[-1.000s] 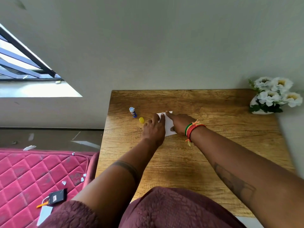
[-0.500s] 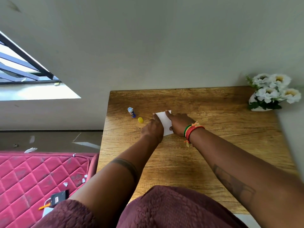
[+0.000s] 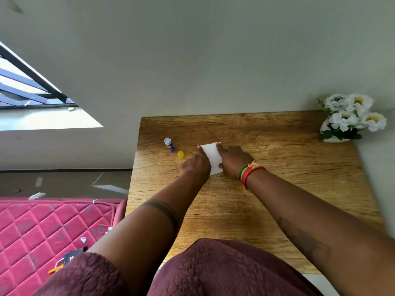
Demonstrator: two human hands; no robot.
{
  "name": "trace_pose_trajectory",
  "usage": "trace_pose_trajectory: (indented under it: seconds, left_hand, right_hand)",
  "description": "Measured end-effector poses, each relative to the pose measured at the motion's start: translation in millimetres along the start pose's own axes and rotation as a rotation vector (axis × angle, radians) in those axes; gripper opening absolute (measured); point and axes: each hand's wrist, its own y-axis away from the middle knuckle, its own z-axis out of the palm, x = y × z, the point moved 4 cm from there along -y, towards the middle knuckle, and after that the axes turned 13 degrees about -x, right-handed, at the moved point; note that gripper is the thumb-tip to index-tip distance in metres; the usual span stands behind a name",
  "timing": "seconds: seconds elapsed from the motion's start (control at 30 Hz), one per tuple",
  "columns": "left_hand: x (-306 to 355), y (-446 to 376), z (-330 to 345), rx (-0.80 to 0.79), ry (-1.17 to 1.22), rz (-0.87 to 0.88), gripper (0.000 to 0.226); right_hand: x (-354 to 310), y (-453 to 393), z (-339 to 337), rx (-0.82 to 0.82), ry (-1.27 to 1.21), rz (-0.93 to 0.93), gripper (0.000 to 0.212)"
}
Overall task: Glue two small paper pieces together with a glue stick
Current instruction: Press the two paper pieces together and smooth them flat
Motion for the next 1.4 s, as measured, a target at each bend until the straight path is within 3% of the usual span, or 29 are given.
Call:
trace_pose_trajectory:
  seconds: [0.13,0.33,0.57,0.97,1.2,1.4]
  left_hand:
    - [3.3,0.3,-2.6,-0.002,-0.004,0.002,0.084]
    - [0.8,-1.6,-1.9,0.003,0.022,-0.008,0.086]
    - [-0.5,-4.0,0.7,0.028,0.023,-0.015,0.089]
    - [-3.1,-6.1,3.9,0.046,0.033,0.010,0.092]
    - [-1.5,-6.7,1.8,0.042,0.019,0.006,0.090]
    - [-2.8,-2.6,-0.5,0.073,0.084,0.021,0.087]
  right_hand:
    - [7.2,14.4,17.4,0.082,0.082,-0.013,0.063]
    - [-6.7,10.2,-2.2,-0.006,0.107,0.035,0.069]
    - [-11.5,23.0,16.2,0.091,0.206,0.050,0.061]
    - [-21.7,19.8,8.2,0.060,0.166,-0.048,0.063]
    - [-25.3,27.4,19.7,0.051,0.030,0.060,0.071]
    - [-24.3,24.6,15.9,0.154,0.075,0.079,0.060]
